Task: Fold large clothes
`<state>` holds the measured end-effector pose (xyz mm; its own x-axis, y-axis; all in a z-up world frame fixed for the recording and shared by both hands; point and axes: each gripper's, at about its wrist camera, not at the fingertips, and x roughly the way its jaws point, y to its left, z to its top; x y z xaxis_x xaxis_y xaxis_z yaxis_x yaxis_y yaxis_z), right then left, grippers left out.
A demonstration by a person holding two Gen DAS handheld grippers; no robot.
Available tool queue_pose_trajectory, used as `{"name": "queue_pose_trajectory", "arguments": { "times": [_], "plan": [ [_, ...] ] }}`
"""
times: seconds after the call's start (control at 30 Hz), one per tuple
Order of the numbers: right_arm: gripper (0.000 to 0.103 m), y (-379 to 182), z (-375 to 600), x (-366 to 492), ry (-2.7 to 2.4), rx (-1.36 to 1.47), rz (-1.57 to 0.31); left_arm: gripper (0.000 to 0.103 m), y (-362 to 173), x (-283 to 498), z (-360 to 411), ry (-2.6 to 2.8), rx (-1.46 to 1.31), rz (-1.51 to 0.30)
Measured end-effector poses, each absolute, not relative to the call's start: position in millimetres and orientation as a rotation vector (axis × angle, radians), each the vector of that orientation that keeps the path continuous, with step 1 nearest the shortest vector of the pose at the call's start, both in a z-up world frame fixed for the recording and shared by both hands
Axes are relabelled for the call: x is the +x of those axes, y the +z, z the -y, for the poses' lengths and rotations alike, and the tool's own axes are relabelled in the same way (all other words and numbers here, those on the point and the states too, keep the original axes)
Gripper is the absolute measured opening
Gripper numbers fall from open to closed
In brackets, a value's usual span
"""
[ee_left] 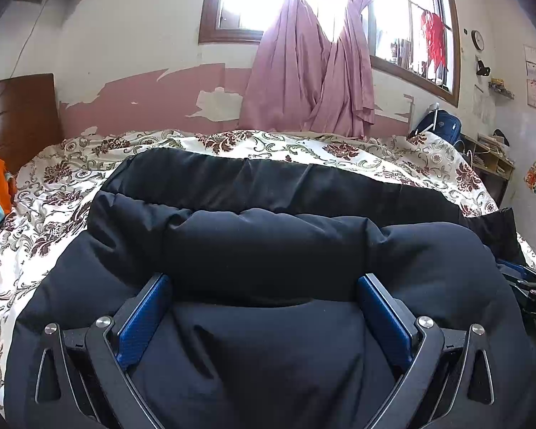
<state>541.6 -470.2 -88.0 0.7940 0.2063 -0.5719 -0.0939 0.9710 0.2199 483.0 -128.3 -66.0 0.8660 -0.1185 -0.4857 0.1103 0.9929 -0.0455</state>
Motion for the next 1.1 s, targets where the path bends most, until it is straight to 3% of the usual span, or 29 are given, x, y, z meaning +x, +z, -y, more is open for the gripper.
{"name": "queue_pose_trajectory", "arguments": {
  "times": [0.73,1.1],
  "plan": [
    [0.102,-90.3,469.0,537.2,0.154,0.179,-0.624,0.103,-74.9,480.6,131.9,-0.123,-0.014,-0.505],
    [0.102,-68.9,486.5,496.1,0.148,0.185,-0.607,0.103,-37.6,433.4,104.0,-0.104,-0.068,-0.448]
  ]
}}
